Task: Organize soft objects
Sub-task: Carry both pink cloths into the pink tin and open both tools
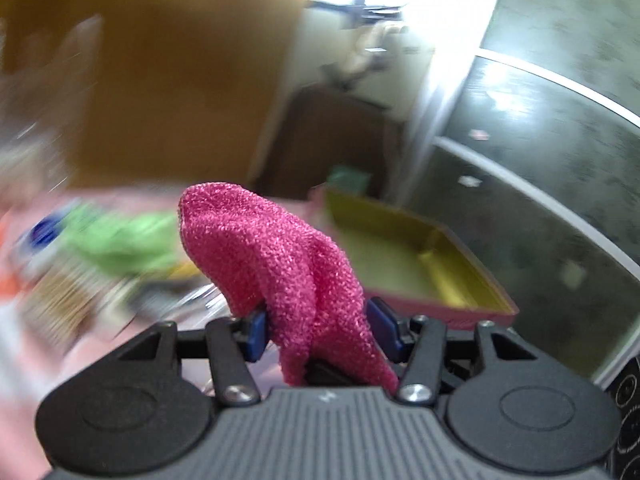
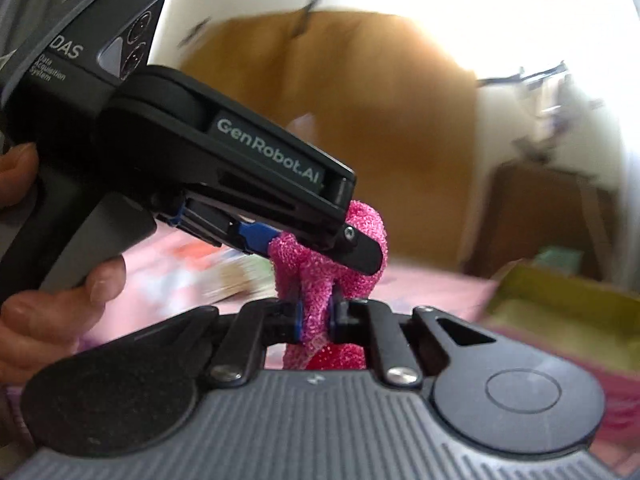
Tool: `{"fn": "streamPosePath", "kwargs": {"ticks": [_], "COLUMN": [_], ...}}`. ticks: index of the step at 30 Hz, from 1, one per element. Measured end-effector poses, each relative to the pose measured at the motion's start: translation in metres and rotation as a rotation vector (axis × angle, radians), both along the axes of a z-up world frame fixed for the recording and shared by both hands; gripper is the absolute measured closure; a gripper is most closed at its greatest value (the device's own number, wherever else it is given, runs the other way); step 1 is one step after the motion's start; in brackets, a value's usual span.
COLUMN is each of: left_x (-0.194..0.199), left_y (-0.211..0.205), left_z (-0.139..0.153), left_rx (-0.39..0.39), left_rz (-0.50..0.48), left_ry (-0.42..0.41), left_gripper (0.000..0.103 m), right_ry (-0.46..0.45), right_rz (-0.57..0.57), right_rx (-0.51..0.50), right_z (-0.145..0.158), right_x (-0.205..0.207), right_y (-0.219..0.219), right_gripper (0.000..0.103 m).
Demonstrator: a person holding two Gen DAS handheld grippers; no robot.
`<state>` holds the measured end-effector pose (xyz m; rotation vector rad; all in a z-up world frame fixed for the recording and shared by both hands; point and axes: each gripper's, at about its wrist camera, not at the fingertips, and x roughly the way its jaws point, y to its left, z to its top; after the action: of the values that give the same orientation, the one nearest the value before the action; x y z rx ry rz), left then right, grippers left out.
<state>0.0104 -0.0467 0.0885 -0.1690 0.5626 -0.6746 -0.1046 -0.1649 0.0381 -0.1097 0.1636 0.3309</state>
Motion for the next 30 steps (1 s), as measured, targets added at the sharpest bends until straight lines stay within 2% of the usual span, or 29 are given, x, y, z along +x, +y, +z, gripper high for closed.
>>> {"fn": "streamPosePath", "kwargs": {"ticks": [4, 7, 8, 9, 10, 11, 12, 13, 14, 16, 18, 21, 23, 25, 27, 30], "left_x": [0.032, 0.06, 0.07, 0.08, 0.085, 0.09, 0.094, 0.096, 0.095, 0.087, 0.07, 0.05, 0.043, 0.034, 0.028, 0.021], "left_y": [-0.068, -0.121, -0.135, -0.151, -0.162, -0.169, -0.176, -0.178, -0.173, -0.153, -0.124, -0.072, -0.038, 0.002, 0.036, 0.077], "left_z": [0.014, 0.014, 0.011, 0.008, 0.006, 0.001, -0.003, -0.006, -0.009, -0.011, -0.01, -0.014, -0.018, -0.026, -0.036, -0.051], "left_rx": [-0.007, 0.008, 0.015, 0.034, 0.058, 0.087, 0.126, 0.148, 0.151, 0.123, 0.127, 0.114, 0.097, 0.102, 0.128, 0.162], "left_rz": [-0.144, -0.221, -0.23, -0.227, -0.201, -0.163, -0.122, -0.095, -0.076, -0.073, -0.046, 0.009, 0.064, 0.155, 0.266, 0.375], "left_ry": [0.0, 0.033, 0.047, 0.051, 0.037, 0.014, -0.007, -0.007, 0.003, -0.001, -0.047, -0.069, -0.061, -0.052, -0.041, -0.024], "left_gripper": [0.054, 0.052, 0.046, 0.035, 0.031, 0.027, 0.028, 0.028, 0.029, 0.029, 0.028, 0.028, 0.028, 0.028, 0.028, 0.028], "right_ry": [-0.036, -0.007, 0.009, 0.022, 0.035, 0.049, 0.069, 0.087, 0.087, 0.085, 0.071, 0.03, 0.008, 0.025, 0.076, 0.157], "right_rz": [-0.169, -0.273, -0.301, -0.328, -0.353, -0.368, -0.378, -0.406, -0.456, -0.508, -0.506, -0.479, -0.427, -0.341, -0.249, -0.129], "right_rx": [0.027, 0.067, 0.078, 0.088, 0.09, 0.075, 0.05, 0.024, 0.008, 0.026, 0.115, 0.181, 0.224, 0.267, 0.278, 0.236], "right_z": [0.01, 0.012, 0.013, 0.012, 0.011, 0.009, 0.002, -0.003, -0.009, -0.015, -0.015, -0.016, -0.014, -0.009, -0.009, -0.009], "right_x": [0.01, 0.025, 0.034, 0.042, 0.053, 0.066, 0.086, 0.1, 0.108, 0.107, 0.095, 0.072, 0.062, 0.058, 0.062, 0.071], "right_y": [-0.054, -0.099, -0.111, -0.123, -0.134, -0.142, -0.146, -0.151, -0.154, -0.161, -0.162, -0.158, -0.15, -0.133, -0.116, -0.077], "right_gripper": [0.088, 0.088, 0.088, 0.087, 0.085, 0.075, 0.059, 0.05, 0.044, 0.044, 0.044, 0.044, 0.045, 0.047, 0.055, 0.057]}}
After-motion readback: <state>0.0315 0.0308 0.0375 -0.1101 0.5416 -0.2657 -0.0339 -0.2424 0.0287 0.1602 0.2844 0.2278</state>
